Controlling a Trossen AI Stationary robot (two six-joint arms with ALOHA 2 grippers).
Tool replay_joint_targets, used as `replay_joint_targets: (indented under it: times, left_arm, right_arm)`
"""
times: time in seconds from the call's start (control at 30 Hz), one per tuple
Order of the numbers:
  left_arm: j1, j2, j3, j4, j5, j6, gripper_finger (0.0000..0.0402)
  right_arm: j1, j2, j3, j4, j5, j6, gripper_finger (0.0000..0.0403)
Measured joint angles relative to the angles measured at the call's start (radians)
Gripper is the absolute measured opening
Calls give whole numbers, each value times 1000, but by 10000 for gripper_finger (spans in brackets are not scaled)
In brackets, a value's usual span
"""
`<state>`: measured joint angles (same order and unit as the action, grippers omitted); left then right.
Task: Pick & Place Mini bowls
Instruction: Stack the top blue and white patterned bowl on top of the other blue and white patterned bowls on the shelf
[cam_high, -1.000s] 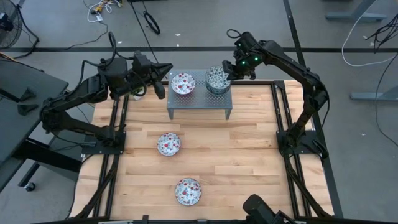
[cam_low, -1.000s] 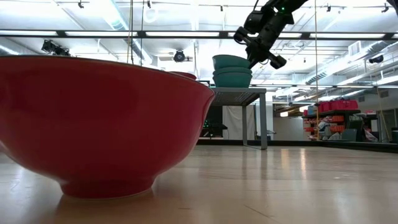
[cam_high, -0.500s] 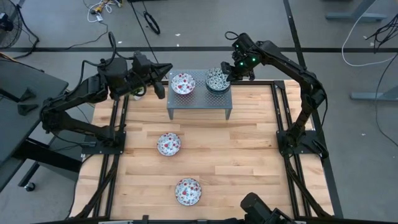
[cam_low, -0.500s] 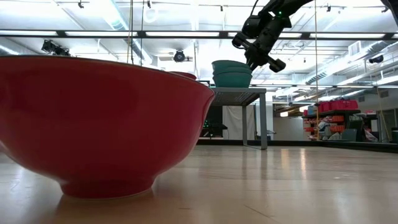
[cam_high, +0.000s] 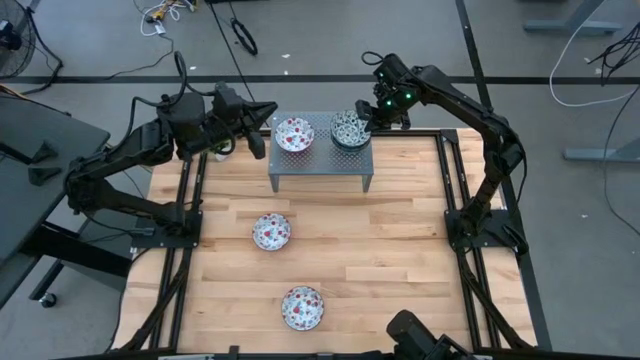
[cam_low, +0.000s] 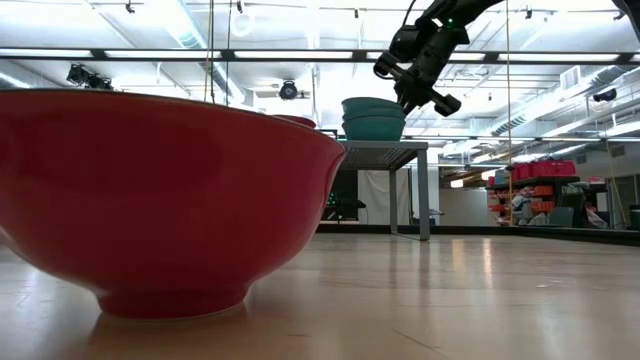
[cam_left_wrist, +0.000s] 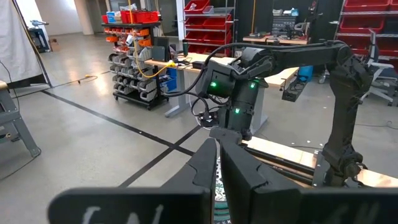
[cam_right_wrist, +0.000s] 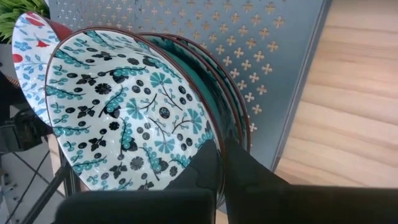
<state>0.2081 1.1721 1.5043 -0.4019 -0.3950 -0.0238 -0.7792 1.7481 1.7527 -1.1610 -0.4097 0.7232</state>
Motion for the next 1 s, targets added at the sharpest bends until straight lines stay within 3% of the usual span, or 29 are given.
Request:
replay_joint_targets:
  times: [0.57, 1.0]
  left_arm:
    - [0, 0, 0, 0, 0, 0, 28]
    - [0, 0, 0, 0, 0, 0, 28]
  right_arm:
    - [0, 0, 0, 7, -1, 28, 54]
    - [0, 0, 0, 6, -1, 36, 139]
